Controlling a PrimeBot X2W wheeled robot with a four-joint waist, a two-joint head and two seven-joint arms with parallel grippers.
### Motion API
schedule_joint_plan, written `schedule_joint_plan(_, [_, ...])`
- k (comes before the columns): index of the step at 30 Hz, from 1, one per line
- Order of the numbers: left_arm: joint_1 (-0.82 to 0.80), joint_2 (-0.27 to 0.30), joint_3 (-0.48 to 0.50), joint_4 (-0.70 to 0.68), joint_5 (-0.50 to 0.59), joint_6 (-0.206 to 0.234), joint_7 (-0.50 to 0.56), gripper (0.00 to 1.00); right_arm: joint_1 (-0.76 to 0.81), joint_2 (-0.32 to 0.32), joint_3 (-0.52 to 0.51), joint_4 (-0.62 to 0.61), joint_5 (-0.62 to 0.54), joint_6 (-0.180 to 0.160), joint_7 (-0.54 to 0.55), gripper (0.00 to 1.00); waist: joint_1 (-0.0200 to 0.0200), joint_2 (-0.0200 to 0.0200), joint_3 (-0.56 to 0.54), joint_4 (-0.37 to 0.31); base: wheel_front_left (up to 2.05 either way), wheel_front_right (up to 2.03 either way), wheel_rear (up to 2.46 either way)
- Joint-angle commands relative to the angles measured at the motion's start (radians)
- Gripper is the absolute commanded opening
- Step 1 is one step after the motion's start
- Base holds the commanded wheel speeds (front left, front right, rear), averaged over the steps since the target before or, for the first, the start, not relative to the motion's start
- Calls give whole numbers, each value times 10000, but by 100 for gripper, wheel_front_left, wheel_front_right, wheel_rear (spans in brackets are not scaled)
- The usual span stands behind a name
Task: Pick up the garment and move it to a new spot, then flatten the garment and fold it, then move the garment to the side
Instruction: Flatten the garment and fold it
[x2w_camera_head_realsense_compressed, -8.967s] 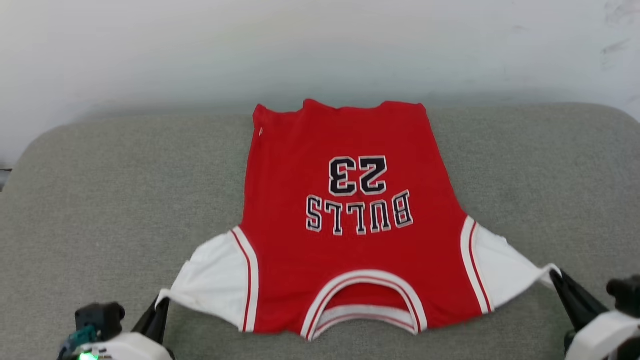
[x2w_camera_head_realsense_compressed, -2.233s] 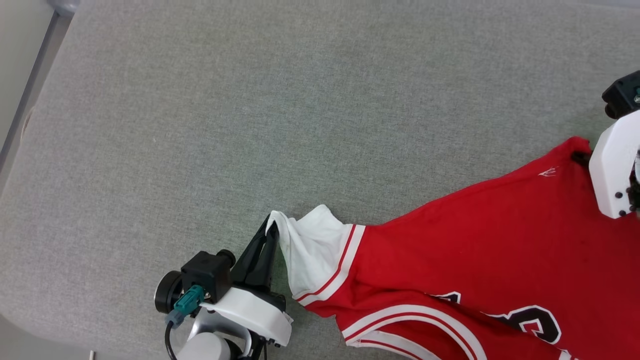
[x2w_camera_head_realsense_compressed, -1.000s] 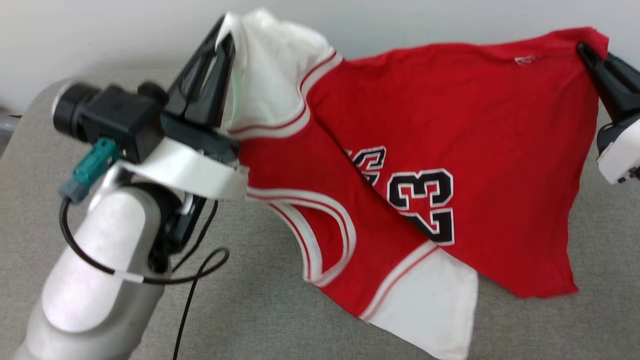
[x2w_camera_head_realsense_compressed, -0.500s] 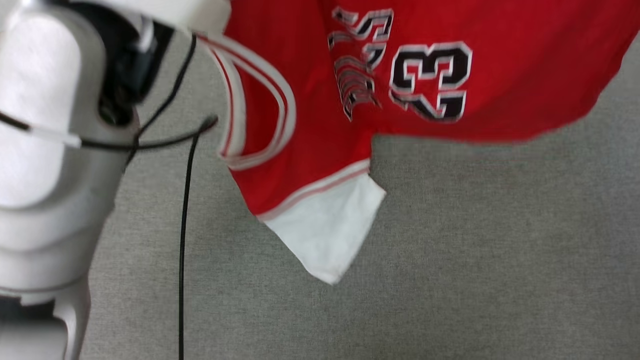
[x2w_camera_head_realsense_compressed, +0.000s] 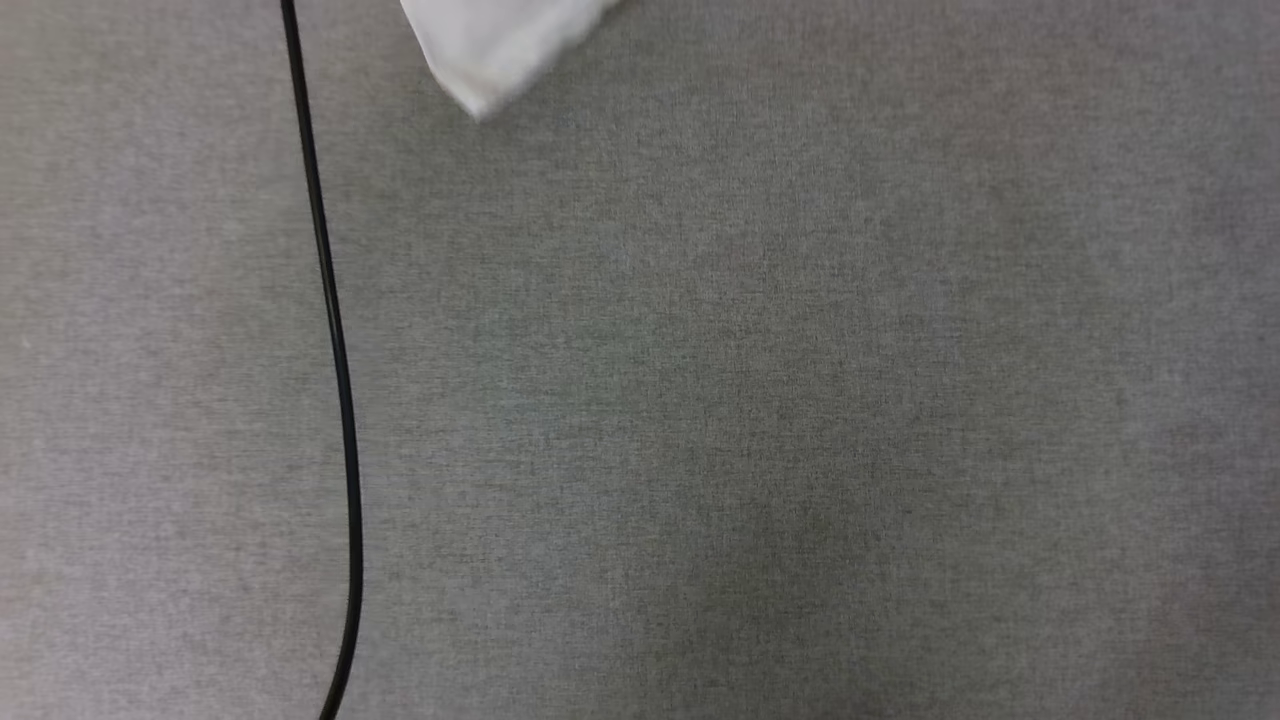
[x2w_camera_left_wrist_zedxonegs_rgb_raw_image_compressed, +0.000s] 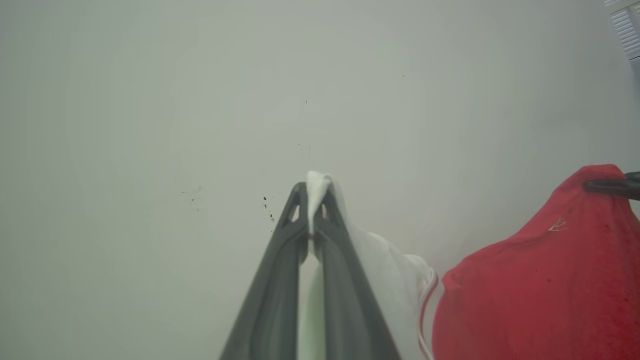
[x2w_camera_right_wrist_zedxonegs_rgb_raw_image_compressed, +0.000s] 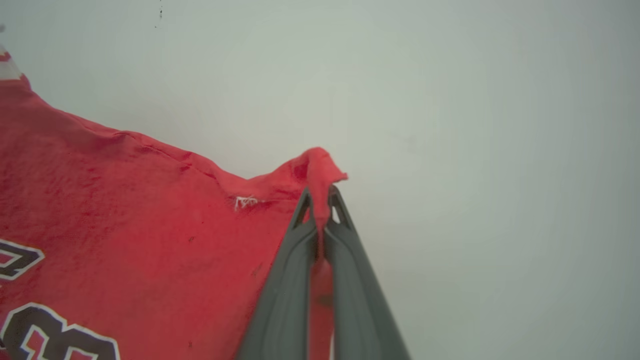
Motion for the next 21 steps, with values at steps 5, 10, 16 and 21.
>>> schedule_joint_plan(5, [-1298, -61, -118, 868, -10, -80, -215, 0, -1567, 191, 378, 1019, -234, -13, -500, 0, -2, 0, 476, -111, 0, 0, 0])
schedule_joint_plan(10, [-1968, -122, -350, 1864, -149, -124, -597, 0, -2438, 356, 738, 2058, -162, -15, -977, 0, -2, 0, 831, -154, 0, 0, 0])
schedule_joint_plan(16, [-1745, -71, -717, 2760, -463, -135, -1152, 0, -2354, 449, 1375, 3042, 82, -15, -1510, 0, -2, 0, 1154, -105, 0, 0, 0])
schedule_joint_plan(21, [-1011, 19, -1251, 3080, -906, -143, -1512, 0, -1769, 499, 1913, 3644, 513, -15, -1999, 0, -2, 0, 1209, -55, 0, 0, 0])
